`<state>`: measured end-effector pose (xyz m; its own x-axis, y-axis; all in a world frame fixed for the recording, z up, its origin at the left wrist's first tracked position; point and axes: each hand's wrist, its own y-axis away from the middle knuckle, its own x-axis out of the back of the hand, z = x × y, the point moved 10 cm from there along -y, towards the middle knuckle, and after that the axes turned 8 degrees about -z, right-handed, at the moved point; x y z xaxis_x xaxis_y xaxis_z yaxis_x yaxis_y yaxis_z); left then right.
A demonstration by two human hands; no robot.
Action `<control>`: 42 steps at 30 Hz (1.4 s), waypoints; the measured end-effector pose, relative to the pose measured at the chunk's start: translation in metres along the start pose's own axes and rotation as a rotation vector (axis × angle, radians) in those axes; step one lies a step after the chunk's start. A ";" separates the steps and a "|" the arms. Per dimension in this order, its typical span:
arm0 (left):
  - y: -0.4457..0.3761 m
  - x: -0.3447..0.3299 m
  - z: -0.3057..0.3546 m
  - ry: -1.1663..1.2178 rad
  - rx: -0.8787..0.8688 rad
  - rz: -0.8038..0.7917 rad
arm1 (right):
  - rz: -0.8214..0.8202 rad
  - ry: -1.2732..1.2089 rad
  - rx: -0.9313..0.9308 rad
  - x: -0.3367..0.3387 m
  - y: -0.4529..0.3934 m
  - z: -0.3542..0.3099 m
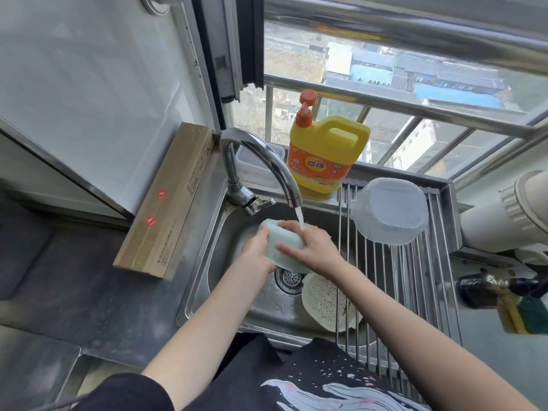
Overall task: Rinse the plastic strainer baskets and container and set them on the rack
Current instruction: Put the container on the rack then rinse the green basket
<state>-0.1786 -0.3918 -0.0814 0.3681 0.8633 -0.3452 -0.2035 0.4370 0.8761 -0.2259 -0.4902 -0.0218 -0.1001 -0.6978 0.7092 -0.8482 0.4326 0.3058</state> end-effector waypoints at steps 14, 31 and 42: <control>0.008 -0.019 0.010 0.030 -0.056 -0.300 | 0.142 -0.491 -0.204 0.011 0.014 0.041; 0.026 -0.039 0.012 -0.014 -0.259 -0.510 | 0.424 -0.372 -0.241 0.023 0.020 0.029; 0.031 -0.017 0.030 -0.362 -0.524 -0.294 | 0.432 -1.020 -0.703 -0.019 0.021 0.077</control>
<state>-0.1639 -0.4001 -0.0386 0.7354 0.5923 -0.3292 -0.4265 0.7821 0.4543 -0.2814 -0.5118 -0.0781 -0.9026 -0.4101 0.1309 -0.2292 0.7152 0.6602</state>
